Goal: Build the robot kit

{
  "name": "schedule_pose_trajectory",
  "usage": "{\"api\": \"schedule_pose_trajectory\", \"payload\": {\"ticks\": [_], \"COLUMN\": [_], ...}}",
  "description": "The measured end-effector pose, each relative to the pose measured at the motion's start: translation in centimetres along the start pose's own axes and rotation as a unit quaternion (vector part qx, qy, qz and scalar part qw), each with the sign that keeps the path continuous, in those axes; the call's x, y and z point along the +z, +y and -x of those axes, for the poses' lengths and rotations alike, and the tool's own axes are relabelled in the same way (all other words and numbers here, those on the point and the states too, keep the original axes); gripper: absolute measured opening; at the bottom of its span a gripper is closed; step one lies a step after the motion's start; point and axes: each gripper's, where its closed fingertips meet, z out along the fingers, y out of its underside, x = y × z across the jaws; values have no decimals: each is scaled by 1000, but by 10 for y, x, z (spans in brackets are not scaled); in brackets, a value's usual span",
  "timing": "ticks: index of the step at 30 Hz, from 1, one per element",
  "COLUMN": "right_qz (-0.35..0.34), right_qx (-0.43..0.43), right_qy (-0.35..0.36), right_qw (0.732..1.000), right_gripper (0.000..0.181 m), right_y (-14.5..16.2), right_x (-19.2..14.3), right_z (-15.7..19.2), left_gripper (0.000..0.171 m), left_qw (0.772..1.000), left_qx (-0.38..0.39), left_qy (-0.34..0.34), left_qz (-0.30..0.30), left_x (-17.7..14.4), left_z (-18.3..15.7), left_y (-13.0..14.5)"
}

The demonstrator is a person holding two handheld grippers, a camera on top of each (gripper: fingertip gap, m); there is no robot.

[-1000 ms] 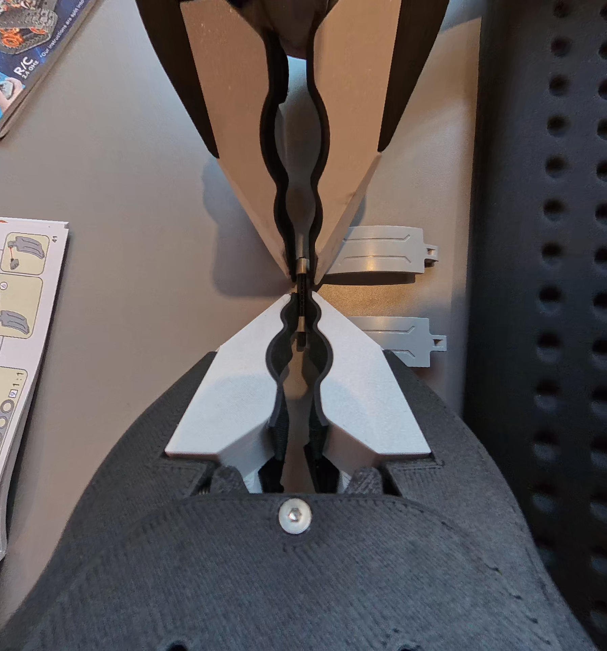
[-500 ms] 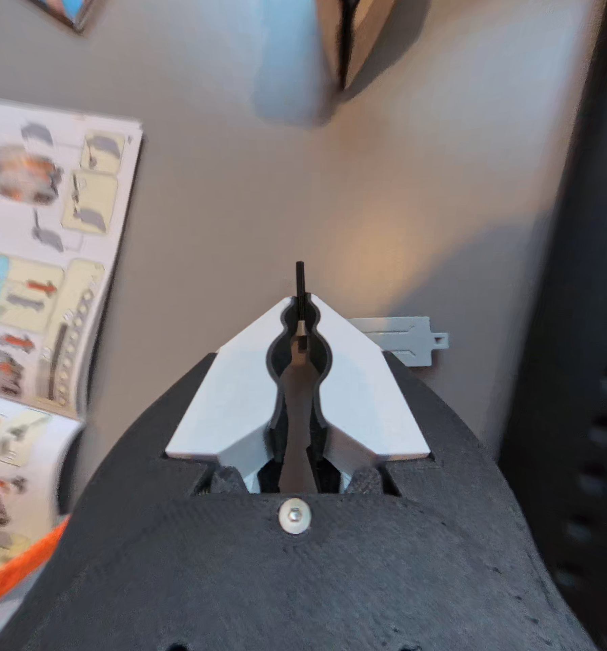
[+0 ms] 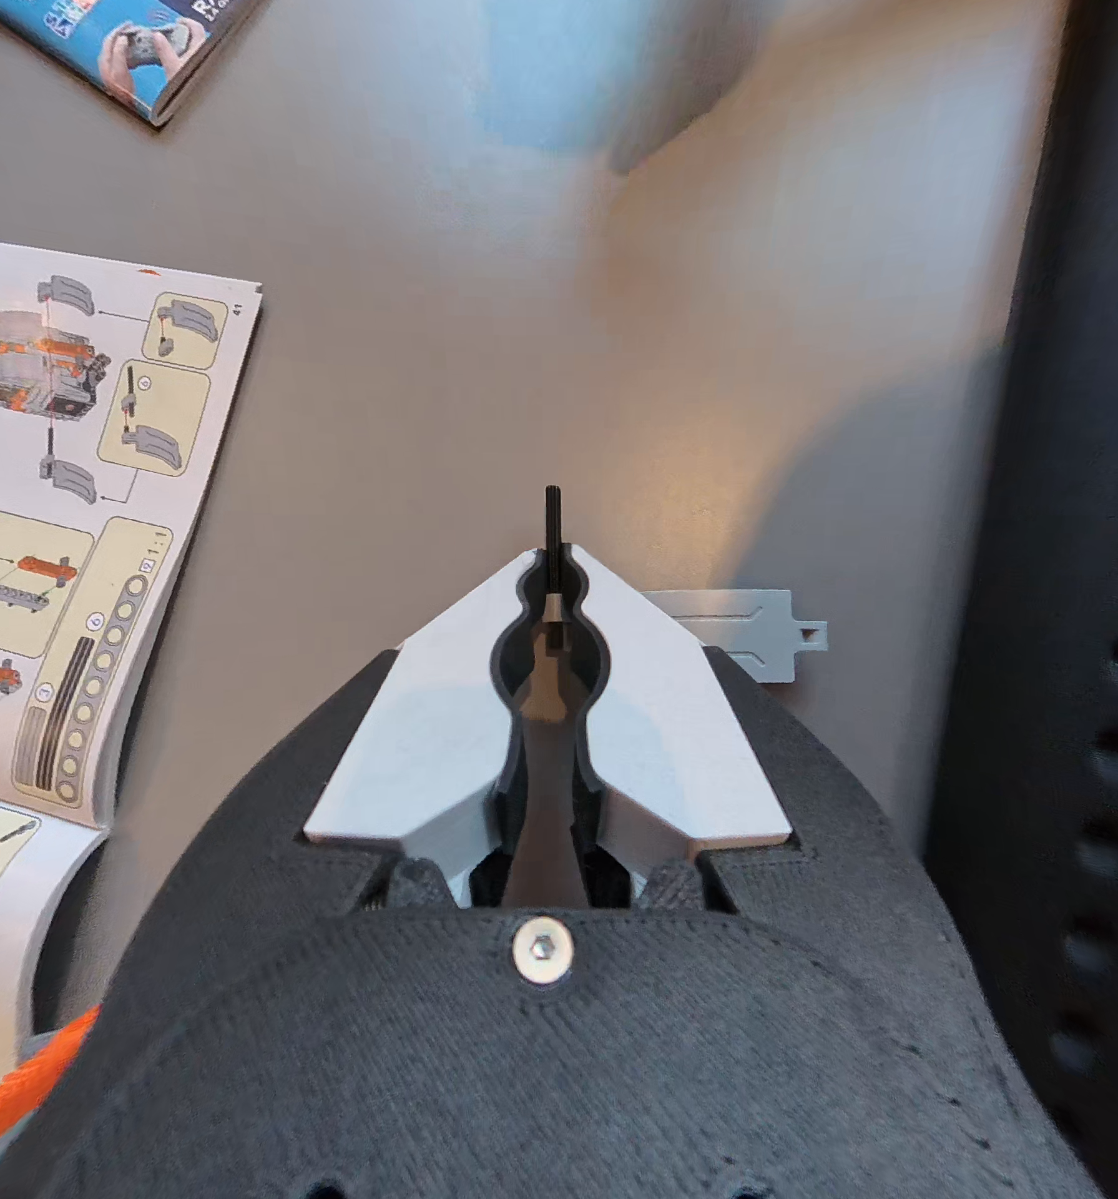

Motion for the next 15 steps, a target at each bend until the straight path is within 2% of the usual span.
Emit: {"api": "schedule_pose_trajectory", "payload": {"ticks": [4, 7, 11, 14, 15], "right_qz": [-81, -160, -160, -176, -191], "right_qx": [127, 266, 382, 398, 397], "right_qy": [61, 43, -8, -18, -33], "right_qw": [987, 949, 910, 900, 897], "right_gripper": [32, 34, 46, 46, 37], "right_y": [15, 46, 94, 97, 91], "right_x": [-72, -109, -107, -102, -104], "right_z": [16, 36, 67, 72, 73], "left_gripper": [2, 10, 27, 30, 30], "left_qw": [1000, 1000, 999, 998, 998], "left_qx": [-6, -11, -23, -33, -37], "left_qy": [5, -1, -6, -11, -15], "left_qz": [-8, -15, -42, -56, -58], "left_x": [-1, 0, -4, -12, -15], "left_z": [-1, 1, 1, -1, -2], "left_y": [1, -2, -12, -17, -18]}}
